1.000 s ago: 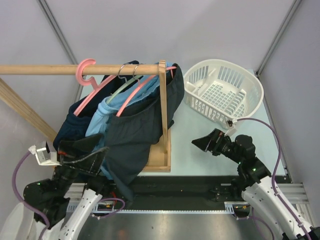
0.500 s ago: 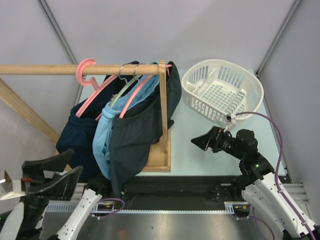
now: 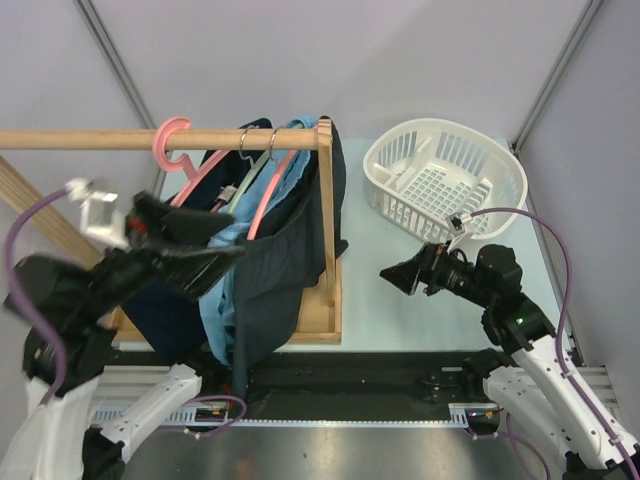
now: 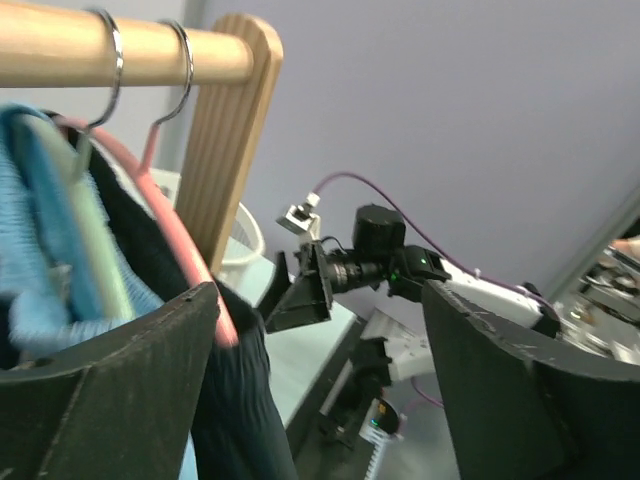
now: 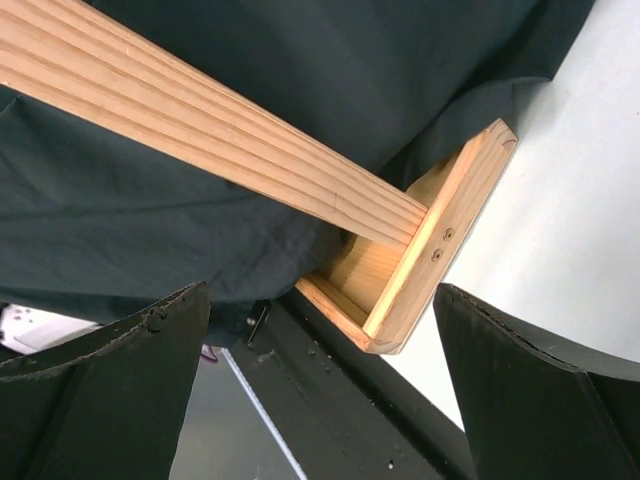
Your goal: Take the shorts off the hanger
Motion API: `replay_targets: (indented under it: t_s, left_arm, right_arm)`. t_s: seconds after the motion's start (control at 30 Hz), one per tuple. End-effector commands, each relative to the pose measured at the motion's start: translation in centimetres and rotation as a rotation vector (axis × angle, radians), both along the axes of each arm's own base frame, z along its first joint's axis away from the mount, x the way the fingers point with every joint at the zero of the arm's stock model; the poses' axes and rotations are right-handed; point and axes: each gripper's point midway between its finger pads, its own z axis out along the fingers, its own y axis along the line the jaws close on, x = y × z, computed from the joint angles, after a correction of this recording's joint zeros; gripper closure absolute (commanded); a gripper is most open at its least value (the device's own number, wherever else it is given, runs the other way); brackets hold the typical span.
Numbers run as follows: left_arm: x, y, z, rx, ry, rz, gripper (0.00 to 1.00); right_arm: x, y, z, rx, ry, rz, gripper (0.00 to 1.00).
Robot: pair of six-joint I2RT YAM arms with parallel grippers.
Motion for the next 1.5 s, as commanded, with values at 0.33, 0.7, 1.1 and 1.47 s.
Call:
replay_targets:
  t_s: [0.33,0.7,1.1,1.47]
  left_arm:
    - [5.7,-3.2,1.6,0.033,0.014,-0.022,0.28]
    - [7.9,-2.2,0.9,0.144,0.047,0.120,0.39]
    - [11.3,-1.8,-0.6,0.396,0.138,0.373,0.45]
    - [11.6,-2.6,-1.4,0.494,0.127,0.481,0.48]
  right_arm:
    - [-1.3,-0.4,3.0,0.028,-0.075,0.019,0.00]
    - [-1.0,-0.2,2.2,0.013,-0.054,0.020,0.00]
    - [0.0,0.1,1.5,0.016,-0.025,-0.001,0.00]
    - [0.1,0.0,1.0,0.003,-0.016,-0.005,0.00]
